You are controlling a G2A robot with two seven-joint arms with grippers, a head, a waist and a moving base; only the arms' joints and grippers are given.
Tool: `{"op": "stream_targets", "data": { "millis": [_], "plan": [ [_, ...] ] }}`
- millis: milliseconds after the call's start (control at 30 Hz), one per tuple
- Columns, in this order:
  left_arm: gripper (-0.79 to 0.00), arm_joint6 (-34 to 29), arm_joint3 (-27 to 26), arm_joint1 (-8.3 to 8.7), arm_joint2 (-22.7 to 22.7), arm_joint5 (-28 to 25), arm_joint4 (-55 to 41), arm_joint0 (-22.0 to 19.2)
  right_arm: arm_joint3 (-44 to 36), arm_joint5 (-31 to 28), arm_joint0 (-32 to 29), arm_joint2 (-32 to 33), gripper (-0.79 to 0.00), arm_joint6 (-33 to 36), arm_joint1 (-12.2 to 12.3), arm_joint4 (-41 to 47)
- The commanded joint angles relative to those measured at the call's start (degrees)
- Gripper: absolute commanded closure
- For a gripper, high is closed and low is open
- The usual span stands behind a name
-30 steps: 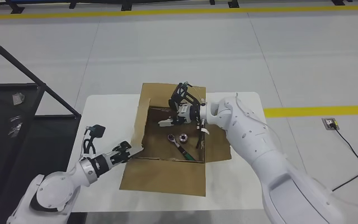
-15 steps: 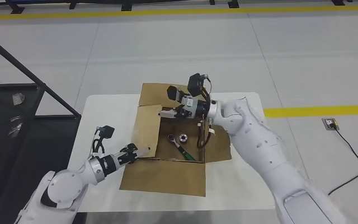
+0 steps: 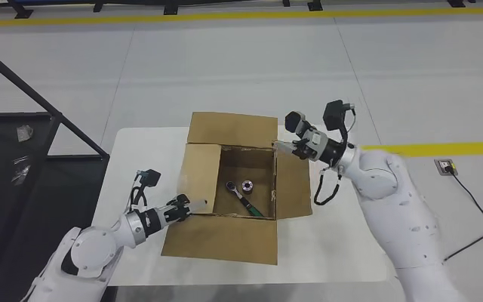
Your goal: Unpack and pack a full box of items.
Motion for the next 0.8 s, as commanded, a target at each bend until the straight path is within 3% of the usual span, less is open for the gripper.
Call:
{"op": "stream_targets", "data": {
  "millis": [0,167,433,600,767],
  "plan": [
    [-0.785,-0.4,0.3,-0.04,0.6,0.0,0.3,-0.4,-3.4,3.3,-2.3,3.5,-0.785,5.8,1.1,4.4],
    [-0.785,-0.8,1.0,-0.20,1.9,0.2,0.8,-1.6,-8.3,5.1,-7.6,8.1,-0.785,13.5,2.6,14.7],
    [-0.785,-1.3,1.7,-0.35,3.2,0.7,1.7,-2.8,-8.3,5.1,-7.6,8.1,-0.785,13.5,2.6,14.7],
    [-0.785,-1.1,2.3,-0.44,3.5,1.1,1.6,-3.3,-8.7,9.2,-8.6,8.6,-0.785,15.8,3.3,15.3],
    [-0.785,-0.2,1.8,-0.46,3.3,1.0,1.6,-3.3,-7.0,17.4,-8.4,10.8,-0.785,21.2,4.3,17.6]
  ]
}}
